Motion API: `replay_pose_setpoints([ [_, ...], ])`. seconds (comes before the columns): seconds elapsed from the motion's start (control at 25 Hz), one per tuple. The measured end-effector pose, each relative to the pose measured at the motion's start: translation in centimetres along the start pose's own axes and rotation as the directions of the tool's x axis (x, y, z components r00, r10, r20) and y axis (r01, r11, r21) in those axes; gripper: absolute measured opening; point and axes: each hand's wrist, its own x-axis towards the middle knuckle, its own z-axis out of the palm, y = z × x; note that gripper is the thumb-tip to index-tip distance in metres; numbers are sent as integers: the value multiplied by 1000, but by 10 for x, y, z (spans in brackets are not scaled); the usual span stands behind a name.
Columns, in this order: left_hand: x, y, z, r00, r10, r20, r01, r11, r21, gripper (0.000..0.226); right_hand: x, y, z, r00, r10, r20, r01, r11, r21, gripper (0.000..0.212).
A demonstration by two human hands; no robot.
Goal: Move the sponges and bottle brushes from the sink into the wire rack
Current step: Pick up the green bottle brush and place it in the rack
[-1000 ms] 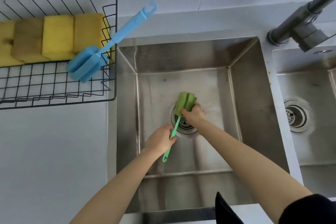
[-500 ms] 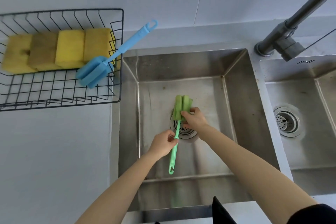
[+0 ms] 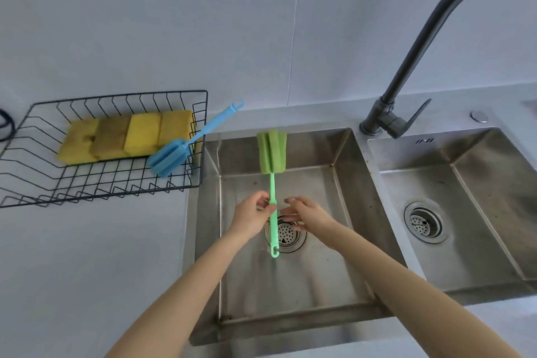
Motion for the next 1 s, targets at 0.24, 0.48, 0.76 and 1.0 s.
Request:
replay_pose_setpoints([
  [0.24,-19,31,-13,986,129,-105,-141,984,-110,8,-35,-1,3,982,-81,173,116,971,-207,21],
  [0.48,-35,45,-36,946,230,-227,-253,965,-75,14,-57,-14,9,957,-246,158,267,954,-135,18],
  [0.76,-55,63,-88,855,244,-457,-281,960,-13,37,-78,-40,-7,939,-322,121,344,879,-331,27],
  [1.0,-64,62,-131,777,521,-354,-368,831,417,81,-87,-64,-18,909,-386,155,407,750,-522,34],
])
